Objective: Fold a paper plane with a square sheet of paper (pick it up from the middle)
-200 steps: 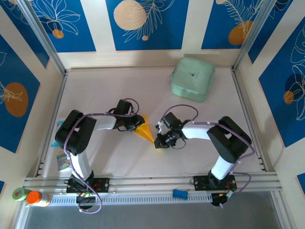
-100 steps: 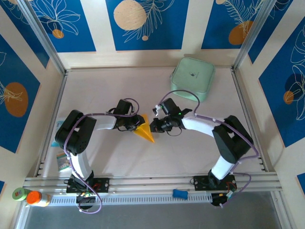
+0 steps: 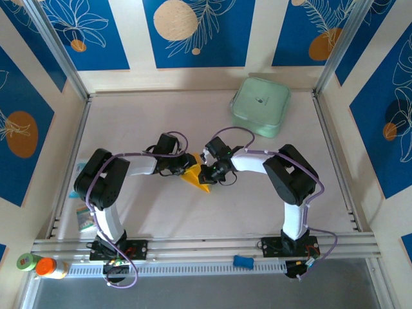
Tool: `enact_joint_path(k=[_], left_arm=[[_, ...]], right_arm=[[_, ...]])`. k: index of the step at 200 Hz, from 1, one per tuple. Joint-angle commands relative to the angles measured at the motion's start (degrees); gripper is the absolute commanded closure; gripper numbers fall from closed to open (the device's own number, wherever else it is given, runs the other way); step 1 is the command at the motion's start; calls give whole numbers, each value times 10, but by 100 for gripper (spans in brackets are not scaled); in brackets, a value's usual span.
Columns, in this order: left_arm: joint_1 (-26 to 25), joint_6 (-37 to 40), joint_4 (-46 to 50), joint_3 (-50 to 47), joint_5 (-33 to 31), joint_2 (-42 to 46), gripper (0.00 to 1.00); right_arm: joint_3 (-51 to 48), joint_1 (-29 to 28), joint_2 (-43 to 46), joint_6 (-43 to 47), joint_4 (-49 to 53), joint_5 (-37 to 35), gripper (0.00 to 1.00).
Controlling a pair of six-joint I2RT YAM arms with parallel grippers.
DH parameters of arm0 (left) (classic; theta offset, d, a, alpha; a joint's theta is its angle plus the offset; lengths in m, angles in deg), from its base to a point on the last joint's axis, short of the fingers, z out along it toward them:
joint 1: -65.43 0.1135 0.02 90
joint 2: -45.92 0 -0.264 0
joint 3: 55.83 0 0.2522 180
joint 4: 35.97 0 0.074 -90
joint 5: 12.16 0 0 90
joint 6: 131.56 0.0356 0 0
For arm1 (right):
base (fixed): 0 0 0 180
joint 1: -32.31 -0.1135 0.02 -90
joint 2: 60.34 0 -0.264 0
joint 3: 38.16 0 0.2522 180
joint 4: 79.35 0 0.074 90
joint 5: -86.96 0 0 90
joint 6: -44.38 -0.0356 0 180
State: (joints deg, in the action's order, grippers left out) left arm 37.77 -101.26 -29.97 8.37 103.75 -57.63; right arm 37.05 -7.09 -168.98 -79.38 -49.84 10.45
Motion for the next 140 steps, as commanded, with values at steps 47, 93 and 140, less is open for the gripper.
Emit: enact_joint_path(k=[47,93,140], left_arm=[[-7,71,-68,-63,22,70,71],[-32,99,-90,-61,41,32,76],[-39,110,-58,-42,22,-2,78]], right_arm=[[-35,12,-15,-9,25,-4,97],[-41,20,-22,-15,17,14,98],[-44,28,-34,-18,13,36,98]])
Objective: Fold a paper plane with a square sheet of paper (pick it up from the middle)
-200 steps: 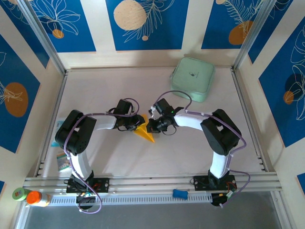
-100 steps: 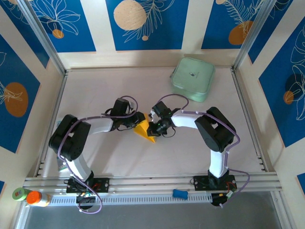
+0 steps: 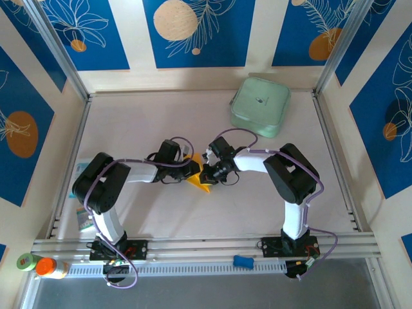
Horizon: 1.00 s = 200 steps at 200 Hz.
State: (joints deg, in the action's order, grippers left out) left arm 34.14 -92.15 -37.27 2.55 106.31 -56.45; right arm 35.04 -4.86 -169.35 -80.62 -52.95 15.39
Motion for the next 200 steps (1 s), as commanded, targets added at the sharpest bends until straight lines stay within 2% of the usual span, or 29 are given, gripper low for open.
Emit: enact_joint_path(k=[1,68,200], left_arm=[[-2,19,16,16,-5,-15,78],[3,32,147,54,-91,-15,78],[112,147,248,198,-78,-93,76]], right_arm=[[-24,6,-30,-6,44,-13,98],[-51,11,-39,3,55,-13,98],[-103,15,-44,15,48,-21,98]])
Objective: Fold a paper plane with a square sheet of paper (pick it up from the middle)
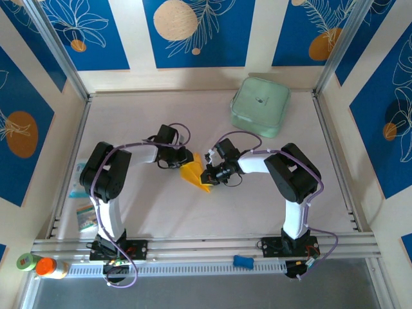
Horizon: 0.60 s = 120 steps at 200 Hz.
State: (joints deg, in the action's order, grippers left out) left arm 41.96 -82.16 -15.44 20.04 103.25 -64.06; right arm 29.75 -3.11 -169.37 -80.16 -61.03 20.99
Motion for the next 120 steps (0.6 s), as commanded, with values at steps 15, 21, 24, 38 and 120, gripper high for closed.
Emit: enact_joint_path(k=[15,21,24,38,120], left_arm=[[45,60,32,26,-50,-22,76],[50,64,29,26,-48,-23,76],[53,65,27,24,-48,-23,76],[65,72,16,21,-45,-23,76],[83,73,23,46,-22,69,74]], right_arm=[[-50,-2,-42,10,129,-77,98],[-51,-2,-41,11,130,-78,98],[-51,-2,-40,11,129,-77,98],[-51,-1,-38,10,127,-77,98],[-23,0,19,6,106,-38,93]])
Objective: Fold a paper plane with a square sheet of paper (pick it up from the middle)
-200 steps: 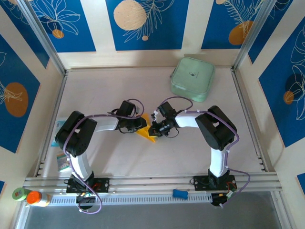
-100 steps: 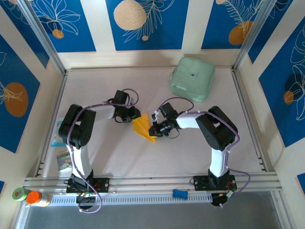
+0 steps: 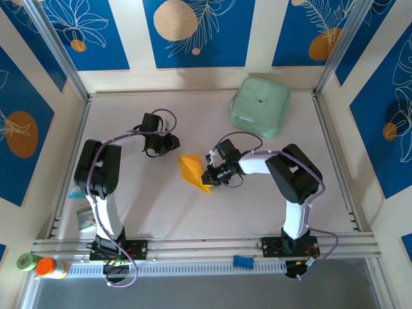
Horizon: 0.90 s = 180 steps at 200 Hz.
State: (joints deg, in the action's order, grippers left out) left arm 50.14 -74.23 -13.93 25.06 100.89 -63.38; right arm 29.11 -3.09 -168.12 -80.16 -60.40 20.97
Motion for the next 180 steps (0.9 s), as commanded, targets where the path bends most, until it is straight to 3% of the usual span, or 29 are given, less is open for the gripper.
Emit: enact_joint_path(k=[1,29,55,73,100,180], left_arm=[[1,-9,7,-6,2,64,74],[-6,-78,-25,-73,8,126,69],[-14,-153,-87,-150,21,176,63],[-23,-187,-111,-186,21,199,61],[-38,-219,-129,-226,18,226,53],[-48,-229,-128,-270,-10,251,38]], right_arm=[[-14,0,8,5,100,-36,92],[22,3,84,-11,75,-17,85],[21,16,133,-29,50,-51,74],[12,33,134,-28,42,-75,68],[18,51,100,-18,41,-51,63],[73,50,2,2,22,18,68]])
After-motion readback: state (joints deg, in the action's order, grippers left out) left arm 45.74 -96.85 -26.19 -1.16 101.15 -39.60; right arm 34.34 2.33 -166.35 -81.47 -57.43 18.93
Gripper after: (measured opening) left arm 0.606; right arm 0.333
